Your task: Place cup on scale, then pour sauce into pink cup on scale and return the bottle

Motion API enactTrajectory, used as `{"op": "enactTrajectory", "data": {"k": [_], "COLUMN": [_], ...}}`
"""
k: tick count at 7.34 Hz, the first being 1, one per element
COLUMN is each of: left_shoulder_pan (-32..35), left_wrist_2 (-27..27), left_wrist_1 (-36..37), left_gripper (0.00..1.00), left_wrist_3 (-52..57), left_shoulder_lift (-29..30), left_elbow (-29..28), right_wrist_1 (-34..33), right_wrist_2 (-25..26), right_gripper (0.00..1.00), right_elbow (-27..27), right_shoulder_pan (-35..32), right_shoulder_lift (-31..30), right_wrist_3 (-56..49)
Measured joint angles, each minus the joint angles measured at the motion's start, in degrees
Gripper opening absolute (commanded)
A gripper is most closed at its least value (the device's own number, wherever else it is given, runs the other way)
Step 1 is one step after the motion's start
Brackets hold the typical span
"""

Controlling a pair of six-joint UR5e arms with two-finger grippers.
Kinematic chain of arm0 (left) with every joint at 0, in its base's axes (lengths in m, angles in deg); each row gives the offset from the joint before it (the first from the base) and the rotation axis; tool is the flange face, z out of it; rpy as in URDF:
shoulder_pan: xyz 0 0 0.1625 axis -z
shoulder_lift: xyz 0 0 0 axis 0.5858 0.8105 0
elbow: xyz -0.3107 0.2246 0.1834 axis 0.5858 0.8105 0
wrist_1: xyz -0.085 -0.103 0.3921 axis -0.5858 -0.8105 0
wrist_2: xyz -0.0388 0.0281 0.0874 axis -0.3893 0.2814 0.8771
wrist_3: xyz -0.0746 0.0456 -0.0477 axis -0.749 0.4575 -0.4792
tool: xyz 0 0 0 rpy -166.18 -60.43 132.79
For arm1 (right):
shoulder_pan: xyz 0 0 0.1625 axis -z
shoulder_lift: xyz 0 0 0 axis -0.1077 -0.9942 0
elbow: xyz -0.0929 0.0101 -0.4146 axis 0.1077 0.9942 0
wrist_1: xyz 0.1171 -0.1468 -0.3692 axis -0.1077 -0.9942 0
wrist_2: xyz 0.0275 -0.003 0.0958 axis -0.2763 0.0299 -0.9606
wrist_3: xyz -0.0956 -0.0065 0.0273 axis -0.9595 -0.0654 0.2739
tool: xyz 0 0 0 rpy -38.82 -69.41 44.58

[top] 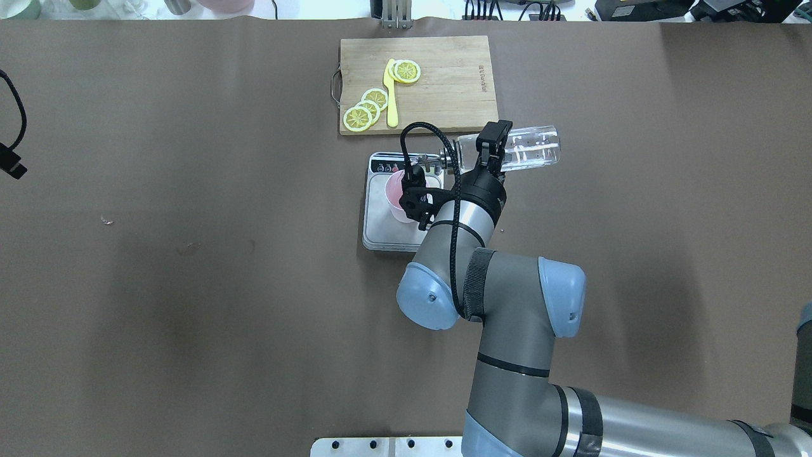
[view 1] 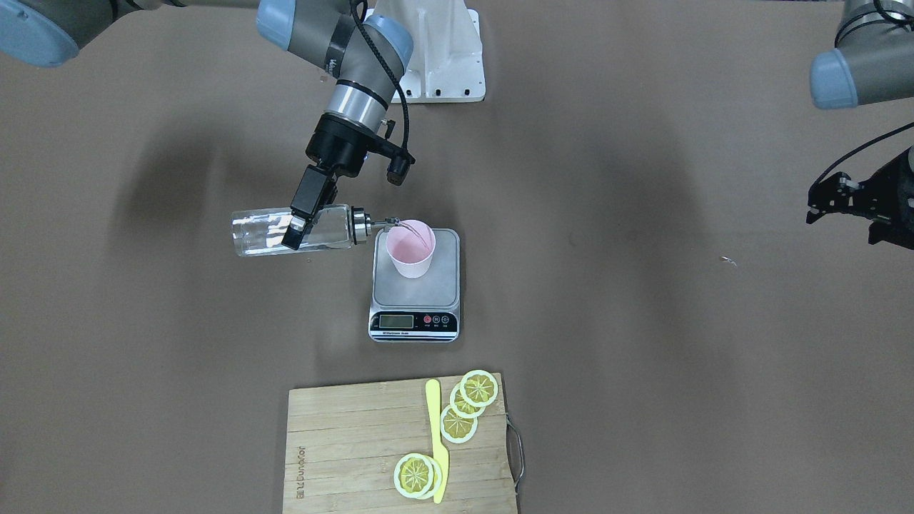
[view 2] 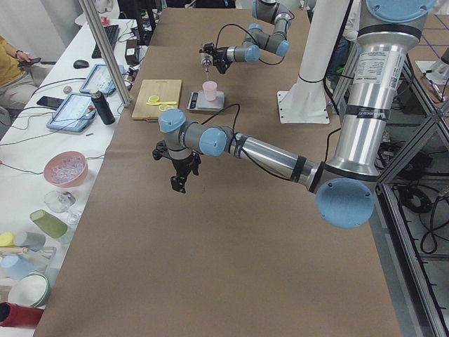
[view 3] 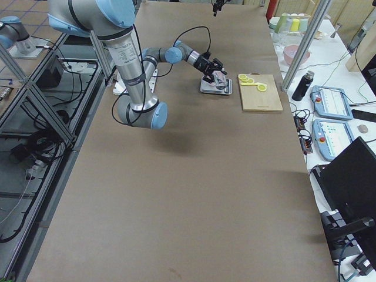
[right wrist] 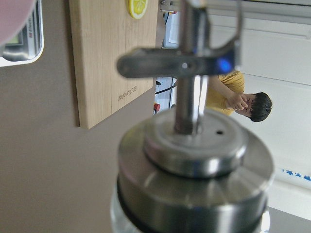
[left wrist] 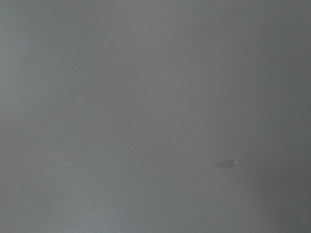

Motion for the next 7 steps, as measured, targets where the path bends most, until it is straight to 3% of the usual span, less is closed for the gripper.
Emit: {"op": "enactTrajectory", "data": {"k": [3,7], "left_shoulder_pan": [0.2,1.2], "left_wrist_2": [0.0,-0.1], "left_wrist_1": [0.2,0.2], "left_gripper": [0.97,0.97], "left_wrist_3": [-0.1,-0.1], "left_shoulder_lift": [0.5,0.7], "left_elbow": [0.2,0.4], "right_wrist_1": [7.9,16.0], "right_wrist_2": [-3.9,-13.6], "right_gripper": [0.23,0.23], "right_elbow": [-0.9,-1.1], "right_shoulder_pan": [-1.5,-3.0], "right_shoulder_lift": [-1.5,-2.1], "right_wrist_3": [0.8,7.8]}}
